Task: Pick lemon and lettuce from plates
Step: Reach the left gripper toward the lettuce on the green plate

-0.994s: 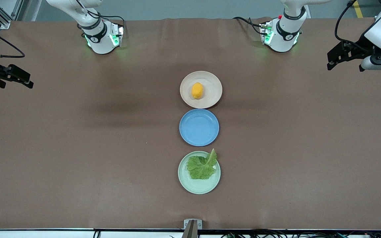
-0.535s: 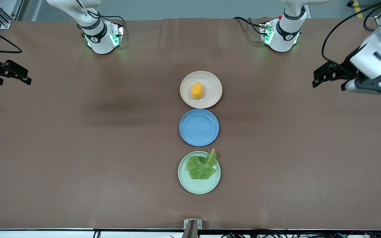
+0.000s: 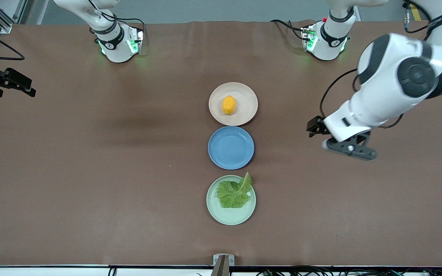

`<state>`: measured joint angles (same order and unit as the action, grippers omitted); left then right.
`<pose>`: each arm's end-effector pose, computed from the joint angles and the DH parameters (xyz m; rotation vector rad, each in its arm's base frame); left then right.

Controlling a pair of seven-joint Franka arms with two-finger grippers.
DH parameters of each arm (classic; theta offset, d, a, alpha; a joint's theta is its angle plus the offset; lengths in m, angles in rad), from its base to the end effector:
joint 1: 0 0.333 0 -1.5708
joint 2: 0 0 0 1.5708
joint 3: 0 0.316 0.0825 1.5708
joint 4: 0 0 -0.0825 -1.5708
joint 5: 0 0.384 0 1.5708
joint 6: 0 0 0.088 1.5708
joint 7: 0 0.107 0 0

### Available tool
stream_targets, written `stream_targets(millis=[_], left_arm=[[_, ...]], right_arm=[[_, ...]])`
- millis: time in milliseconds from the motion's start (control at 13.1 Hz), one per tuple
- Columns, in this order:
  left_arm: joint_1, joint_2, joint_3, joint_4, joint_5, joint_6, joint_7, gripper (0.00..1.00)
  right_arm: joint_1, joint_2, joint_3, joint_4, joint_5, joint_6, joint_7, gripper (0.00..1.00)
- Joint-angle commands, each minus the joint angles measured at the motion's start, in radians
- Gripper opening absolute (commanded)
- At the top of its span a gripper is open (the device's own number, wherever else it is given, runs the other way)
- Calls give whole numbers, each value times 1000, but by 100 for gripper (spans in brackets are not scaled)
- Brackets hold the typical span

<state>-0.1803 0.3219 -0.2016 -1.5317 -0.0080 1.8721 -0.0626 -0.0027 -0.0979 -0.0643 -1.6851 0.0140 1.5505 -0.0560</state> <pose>0.6172 -0.2315 0.4772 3.0310 -0.4676 0.0132 0.5194 -0.0350 0.6215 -3.1185 0.0165 0.0555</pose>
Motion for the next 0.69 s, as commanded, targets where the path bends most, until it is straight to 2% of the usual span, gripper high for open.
stream_targets(millis=[0, 153, 306, 459, 611], left_arm=[[-69, 101, 1, 51, 33, 102, -2, 100], [-82, 158, -1, 48, 33, 197, 0, 100], [-142, 215, 1, 48, 31, 275, -2, 100], [-162, 281, 2, 48, 33, 388, -2, 100], [-180, 363, 2, 50, 34, 548, 7, 100]], right_arm=[[-3, 58, -3, 25, 10, -6, -18, 100], [-2, 125, -3, 33, -2, 20, -24, 100], [13, 127, 0, 18, 10, 11, 26, 100], [38, 124, 11, -21, 56, 10, 238, 100], [116, 103, 29, -71, 77, 23, 377, 100]])
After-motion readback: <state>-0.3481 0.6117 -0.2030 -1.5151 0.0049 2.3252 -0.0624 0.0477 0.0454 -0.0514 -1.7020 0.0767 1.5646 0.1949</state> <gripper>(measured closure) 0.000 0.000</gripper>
